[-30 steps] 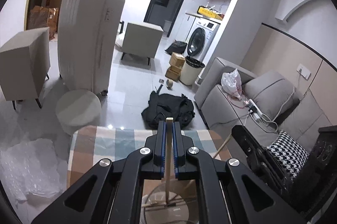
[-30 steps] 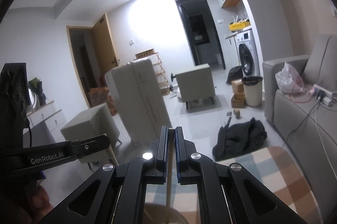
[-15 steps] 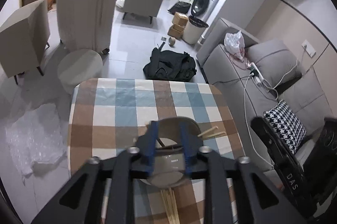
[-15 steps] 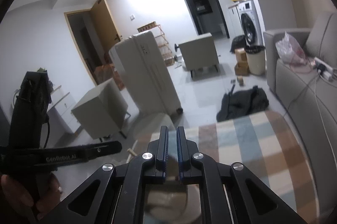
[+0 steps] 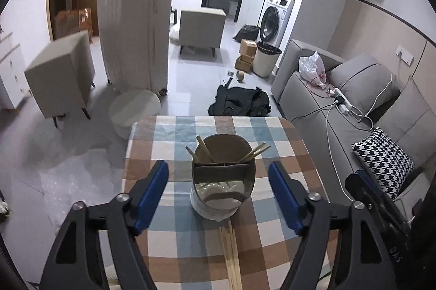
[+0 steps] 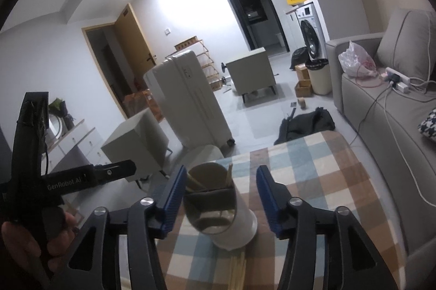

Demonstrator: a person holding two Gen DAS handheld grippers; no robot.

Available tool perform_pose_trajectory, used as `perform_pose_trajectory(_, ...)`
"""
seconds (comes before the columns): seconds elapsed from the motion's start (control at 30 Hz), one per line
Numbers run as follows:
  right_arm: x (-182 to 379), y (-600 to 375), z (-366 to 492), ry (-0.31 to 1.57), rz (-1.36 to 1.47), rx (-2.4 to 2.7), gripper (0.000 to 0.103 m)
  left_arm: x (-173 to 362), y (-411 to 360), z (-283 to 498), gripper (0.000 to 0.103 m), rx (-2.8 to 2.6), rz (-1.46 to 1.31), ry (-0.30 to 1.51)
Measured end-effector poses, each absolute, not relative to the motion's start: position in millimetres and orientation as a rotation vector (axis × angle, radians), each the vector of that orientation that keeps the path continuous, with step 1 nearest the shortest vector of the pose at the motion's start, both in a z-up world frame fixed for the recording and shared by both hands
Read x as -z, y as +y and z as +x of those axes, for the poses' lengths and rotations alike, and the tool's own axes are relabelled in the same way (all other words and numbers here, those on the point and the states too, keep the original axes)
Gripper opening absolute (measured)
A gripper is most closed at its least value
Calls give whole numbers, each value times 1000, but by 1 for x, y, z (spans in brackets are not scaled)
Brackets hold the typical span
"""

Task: Organize utensils
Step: 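Withdraw both tools from the holder back toward the chopstick bundle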

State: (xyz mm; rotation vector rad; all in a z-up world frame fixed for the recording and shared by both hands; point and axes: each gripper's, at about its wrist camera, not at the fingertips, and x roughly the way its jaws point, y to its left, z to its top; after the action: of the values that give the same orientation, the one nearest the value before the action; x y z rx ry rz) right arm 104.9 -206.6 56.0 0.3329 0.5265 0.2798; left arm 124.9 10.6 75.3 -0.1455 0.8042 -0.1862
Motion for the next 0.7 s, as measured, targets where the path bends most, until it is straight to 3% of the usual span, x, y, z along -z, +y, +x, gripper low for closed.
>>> perform_pose_trajectory(0.33,-56,-222,68,504,314,-246,83,-70,4,98,84,131,-98,748)
perform_pose_trajectory(0.7,-17,-218,65,661,243,-267,87,-16,4,87,86,109,-91,841)
